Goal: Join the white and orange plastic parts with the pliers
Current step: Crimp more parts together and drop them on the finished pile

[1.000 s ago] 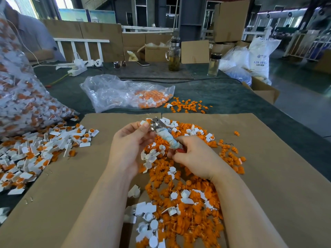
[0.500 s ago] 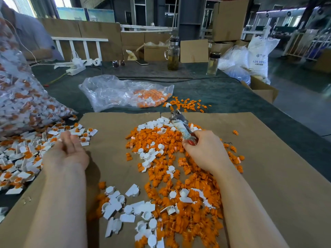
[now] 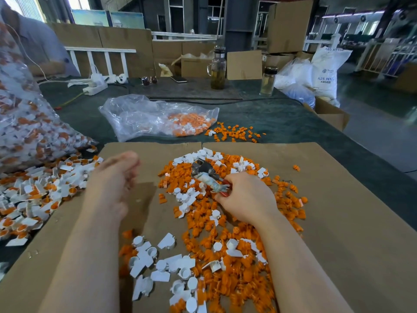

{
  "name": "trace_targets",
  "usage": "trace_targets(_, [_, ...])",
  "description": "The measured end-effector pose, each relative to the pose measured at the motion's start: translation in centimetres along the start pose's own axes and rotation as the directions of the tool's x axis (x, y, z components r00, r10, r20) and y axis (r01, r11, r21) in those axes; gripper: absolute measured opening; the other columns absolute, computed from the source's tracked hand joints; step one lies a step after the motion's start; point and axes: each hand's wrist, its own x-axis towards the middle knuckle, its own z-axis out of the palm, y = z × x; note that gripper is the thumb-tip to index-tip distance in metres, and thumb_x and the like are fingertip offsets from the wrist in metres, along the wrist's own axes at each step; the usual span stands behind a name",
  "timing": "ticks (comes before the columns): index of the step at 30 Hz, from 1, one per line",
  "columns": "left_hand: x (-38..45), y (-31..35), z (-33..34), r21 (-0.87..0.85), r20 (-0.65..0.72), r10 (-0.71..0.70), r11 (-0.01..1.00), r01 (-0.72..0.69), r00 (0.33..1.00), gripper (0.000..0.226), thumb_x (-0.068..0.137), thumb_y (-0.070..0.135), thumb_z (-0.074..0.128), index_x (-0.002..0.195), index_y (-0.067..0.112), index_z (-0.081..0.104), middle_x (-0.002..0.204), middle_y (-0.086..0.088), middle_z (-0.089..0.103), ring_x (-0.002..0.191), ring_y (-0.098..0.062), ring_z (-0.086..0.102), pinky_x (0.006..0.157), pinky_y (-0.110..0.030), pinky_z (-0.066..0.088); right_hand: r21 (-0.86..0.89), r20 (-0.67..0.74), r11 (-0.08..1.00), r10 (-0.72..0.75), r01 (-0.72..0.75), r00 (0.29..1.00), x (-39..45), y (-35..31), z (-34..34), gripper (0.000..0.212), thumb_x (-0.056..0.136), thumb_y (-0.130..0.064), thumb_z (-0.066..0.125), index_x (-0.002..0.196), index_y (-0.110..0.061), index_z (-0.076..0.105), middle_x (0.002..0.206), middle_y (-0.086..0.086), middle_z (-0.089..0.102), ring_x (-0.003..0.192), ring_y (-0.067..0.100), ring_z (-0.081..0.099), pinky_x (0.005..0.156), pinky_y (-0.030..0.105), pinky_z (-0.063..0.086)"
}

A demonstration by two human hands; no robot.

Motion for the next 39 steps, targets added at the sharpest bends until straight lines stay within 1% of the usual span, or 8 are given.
trace_targets(3, [-1.0,-0.7,1.7,0.458,0.259,0.055,0.872,-0.172,0.964,0.018,0.086,0.013,0.072,0.088,0.030,0.071,0.090,0.005,0.070,0.084,-0.009,0.061,0.070,-0.023,0.042,-0.032,0.023,0.999,-0.009,0.010,1.000,0.0,0.0,0.1,0.020,0.087,-0.049,0.063,0.090,-0.029,0.062,0.077,-0.011,0.059,0.071,0.010,0.058,0.050,0.023,0.041])
trace_targets(6, [-1.4,-1.2,2.1,0.713,0.477,-0.028,0.596,-0.368,0.879,0.043,0.087,-0.007,0.062,0.089,0.035,0.069,0.094,0.006,0.064,0.084,-0.004,0.057,0.062,-0.016,0.037,-0.029,0.018,1.000,-0.012,0.013,1.000,0.0,-0.1,0.2,0.019,0.086,-0.046,0.064,0.092,-0.029,0.063,0.078,-0.012,0.058,0.071,0.009,0.057,0.049,0.023,0.038])
trace_targets(10, [-1.0,-1.3,2.2,0.789,0.542,-0.140,0.424,-0.444,0.829,0.051,0.087,-0.010,0.056,0.096,0.038,0.068,0.104,0.009,0.065,0.092,-0.004,0.056,0.068,-0.017,0.043,-0.023,0.006,1.000,0.012,-0.012,1.000,0.1,-0.2,0.3,0.020,0.085,-0.047,0.062,0.090,-0.028,0.059,0.078,-0.011,0.057,0.071,0.010,0.056,0.052,0.026,0.044])
trace_targets(14, [-0.5,-1.9,2.5,0.827,0.492,-0.056,0.342,-0.447,0.869,0.027,0.084,0.018,0.077,0.098,0.038,0.066,0.107,0.004,0.057,0.095,-0.015,0.056,0.081,-0.028,0.042,0.033,-0.046,0.998,0.055,-0.053,0.997,0.1,-0.1,0.1,0.021,0.086,-0.047,0.059,0.087,-0.027,0.055,0.078,-0.009,0.055,0.072,0.013,0.057,0.056,0.030,0.049])
trace_targets(26, [-0.2,-3.0,2.9,0.850,0.425,0.054,0.319,-0.419,0.904,0.024,0.084,0.027,0.076,0.100,0.036,0.061,0.093,0.008,0.057,0.086,-0.012,0.054,0.069,-0.025,0.039,0.154,-0.140,0.987,0.072,-0.050,0.988,-0.1,-0.5,-0.6,0.027,0.086,-0.032,0.059,0.071,-0.032,0.036,0.069,-0.010,0.048,0.061,0.006,0.047,0.047,0.023,0.029])
trace_targets(31, [-0.2,-3.1,3.1,0.846,0.414,0.087,0.330,-0.418,0.906,0.017,0.083,0.022,0.078,0.085,0.032,0.064,0.085,0.017,0.056,0.080,-0.007,0.051,0.059,-0.016,0.034,0.168,-0.158,0.985,0.070,-0.043,0.985,-0.1,-0.5,-0.5,0.011,0.086,-0.032,0.058,0.084,-0.030,0.047,0.070,-0.011,0.050,0.062,0.005,0.048,0.047,0.022,0.030])
trace_targets(36, [-0.4,-3.1,3.2,0.850,0.403,0.114,0.321,-0.418,0.908,0.018,0.082,0.022,0.079,0.086,0.030,0.063,0.085,0.014,0.056,0.086,-0.012,0.054,0.066,-0.025,0.038,0.247,-0.160,0.968,0.075,-0.034,0.984,0.0,-0.4,-0.3,0.011,0.088,-0.034,0.059,0.083,-0.029,0.051,0.073,-0.012,0.054,0.064,0.007,0.053,0.049,0.022,0.035])
trace_targets(39, [-0.7,-2.9,3.4,0.781,0.379,0.140,0.483,-0.397,0.915,0.015,0.085,0.027,0.076,0.095,0.028,0.065,0.085,0.011,0.062,0.078,-0.006,0.059,0.063,-0.023,0.042,0.347,-0.163,0.937,0.090,-0.028,0.983,0.1,-0.4,-0.4,0.010,0.088,-0.034,0.061,0.086,-0.026,0.055,0.076,-0.012,0.056,0.068,0.009,0.056,0.052,0.024,0.039])
